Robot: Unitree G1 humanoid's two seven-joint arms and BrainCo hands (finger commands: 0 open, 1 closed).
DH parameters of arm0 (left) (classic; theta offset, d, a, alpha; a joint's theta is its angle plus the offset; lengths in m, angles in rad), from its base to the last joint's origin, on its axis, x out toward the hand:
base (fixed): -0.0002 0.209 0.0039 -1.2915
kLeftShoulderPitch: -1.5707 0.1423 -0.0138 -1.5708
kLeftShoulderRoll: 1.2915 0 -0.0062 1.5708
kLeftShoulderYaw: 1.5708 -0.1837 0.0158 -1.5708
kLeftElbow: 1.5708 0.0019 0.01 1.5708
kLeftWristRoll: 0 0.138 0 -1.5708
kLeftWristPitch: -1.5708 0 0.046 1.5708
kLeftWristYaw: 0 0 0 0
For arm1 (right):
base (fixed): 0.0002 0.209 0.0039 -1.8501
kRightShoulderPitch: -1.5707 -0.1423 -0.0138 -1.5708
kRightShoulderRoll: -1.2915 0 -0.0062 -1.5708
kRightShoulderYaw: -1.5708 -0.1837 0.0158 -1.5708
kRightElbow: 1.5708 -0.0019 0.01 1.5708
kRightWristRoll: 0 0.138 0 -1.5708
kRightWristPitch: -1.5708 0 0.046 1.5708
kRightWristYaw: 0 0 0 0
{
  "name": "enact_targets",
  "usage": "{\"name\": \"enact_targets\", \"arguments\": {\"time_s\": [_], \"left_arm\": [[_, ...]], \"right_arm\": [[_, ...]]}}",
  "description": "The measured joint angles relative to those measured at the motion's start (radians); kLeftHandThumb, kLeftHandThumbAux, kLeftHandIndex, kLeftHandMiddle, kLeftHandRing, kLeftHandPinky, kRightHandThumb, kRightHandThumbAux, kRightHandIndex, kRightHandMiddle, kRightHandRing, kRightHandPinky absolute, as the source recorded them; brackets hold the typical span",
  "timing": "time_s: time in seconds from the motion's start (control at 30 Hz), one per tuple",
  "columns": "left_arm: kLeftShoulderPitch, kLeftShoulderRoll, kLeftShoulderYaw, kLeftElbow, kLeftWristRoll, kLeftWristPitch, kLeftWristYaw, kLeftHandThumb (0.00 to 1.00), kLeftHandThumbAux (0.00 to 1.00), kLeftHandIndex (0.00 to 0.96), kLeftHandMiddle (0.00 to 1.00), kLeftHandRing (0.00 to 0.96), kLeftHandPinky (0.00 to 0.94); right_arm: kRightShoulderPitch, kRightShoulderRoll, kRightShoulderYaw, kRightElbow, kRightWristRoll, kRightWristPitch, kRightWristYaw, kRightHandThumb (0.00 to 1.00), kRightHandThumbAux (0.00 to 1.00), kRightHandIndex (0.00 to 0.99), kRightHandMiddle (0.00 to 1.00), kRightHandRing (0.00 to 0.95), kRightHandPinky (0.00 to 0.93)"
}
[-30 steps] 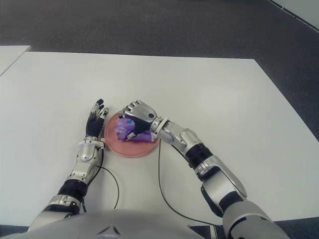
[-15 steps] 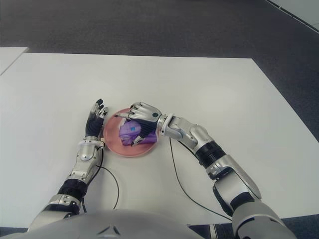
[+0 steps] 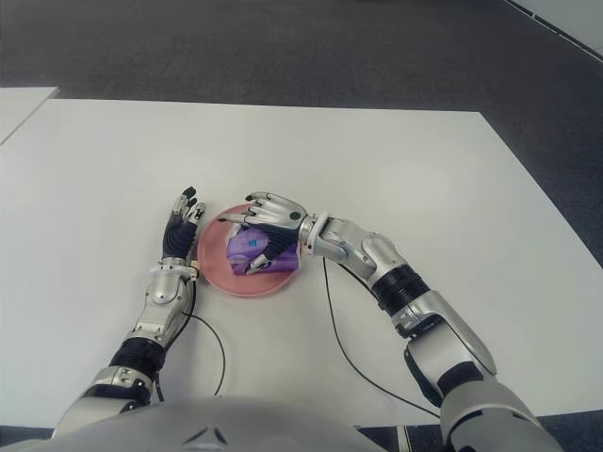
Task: Put the tissue paper into the plate.
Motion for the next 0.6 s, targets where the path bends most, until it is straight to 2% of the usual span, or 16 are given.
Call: {"name": "enact_targets", "arguments": {"time_s": [0.2, 0.37, 0.6], "left_arm": [[-0.001, 0.002, 0.0, 0.004, 0.0, -0.007, 0.0, 0.0, 0.379, 0.0, 0.0, 0.0, 0.0], [-0.001, 0.002, 0.0, 0.002, 0.0, -0.007, 0.0, 0.0, 0.381, 0.0, 0.0, 0.0, 0.0], [0.002, 0.004, -0.001, -0.005, 0.001, -0.007, 0.0, 0.0, 0.371, 0.0, 0.0, 0.0, 0.0]], "right_arm": [[-0.002, -0.012, -0.016, 0.007, 0.06, -0.009, 0.039, 0.0, 0.393, 0.0, 0.0, 0.0, 0.0], [-0.024, -0.021, -0.048, 0.021, 0.152, -0.021, 0.13, 0.0, 0.402, 0.0, 0.0, 0.0, 0.0], [-0.02, -0.034, -0.143, 0.003, 0.303, 0.011, 0.223, 0.0, 0.413, 0.0, 0.0, 0.0, 0.0]]}}
